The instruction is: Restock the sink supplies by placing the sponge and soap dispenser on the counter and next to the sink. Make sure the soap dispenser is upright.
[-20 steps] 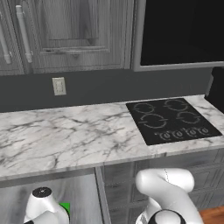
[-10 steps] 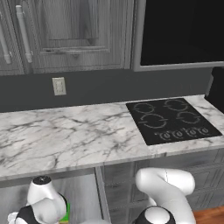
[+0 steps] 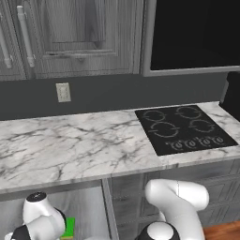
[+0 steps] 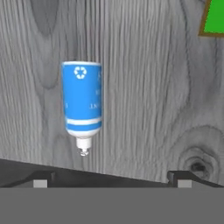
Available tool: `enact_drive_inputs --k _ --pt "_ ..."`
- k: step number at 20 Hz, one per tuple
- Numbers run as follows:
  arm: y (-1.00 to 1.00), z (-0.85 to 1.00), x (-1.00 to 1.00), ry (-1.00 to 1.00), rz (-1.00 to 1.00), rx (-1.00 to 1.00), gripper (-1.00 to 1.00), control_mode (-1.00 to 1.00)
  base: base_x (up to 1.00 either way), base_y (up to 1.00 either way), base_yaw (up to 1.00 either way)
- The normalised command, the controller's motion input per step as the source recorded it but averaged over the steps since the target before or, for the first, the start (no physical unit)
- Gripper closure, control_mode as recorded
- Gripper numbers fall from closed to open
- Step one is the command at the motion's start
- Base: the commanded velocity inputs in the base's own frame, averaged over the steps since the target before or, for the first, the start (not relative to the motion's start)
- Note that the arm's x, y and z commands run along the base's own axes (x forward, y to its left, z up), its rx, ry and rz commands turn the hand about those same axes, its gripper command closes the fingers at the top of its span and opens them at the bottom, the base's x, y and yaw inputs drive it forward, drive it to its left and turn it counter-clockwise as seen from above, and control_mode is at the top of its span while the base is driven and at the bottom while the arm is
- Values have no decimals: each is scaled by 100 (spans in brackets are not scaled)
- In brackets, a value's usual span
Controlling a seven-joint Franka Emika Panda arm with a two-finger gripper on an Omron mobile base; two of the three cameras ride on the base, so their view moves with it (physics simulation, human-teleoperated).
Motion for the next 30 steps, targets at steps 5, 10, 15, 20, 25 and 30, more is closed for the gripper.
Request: enact_drive_inputs --k 5,10,15,20,25,30 --pt "1 -3 9 0 -1 -3 -100 -100 0 0 0" --pt "5 -12 9 1 0 -4 -100 -100 0 0 0" --pt "16 -21 1 0 0 -7 -100 -100 0 0 0" --pt "22 -22 2 2 0 -6 -100 -100 0 0 0" --pt "25 -1 12 1 0 -2 -100 -100 0 0 0" --pt "25 -9 20 5 0 -3 -100 -100 0 0 0"
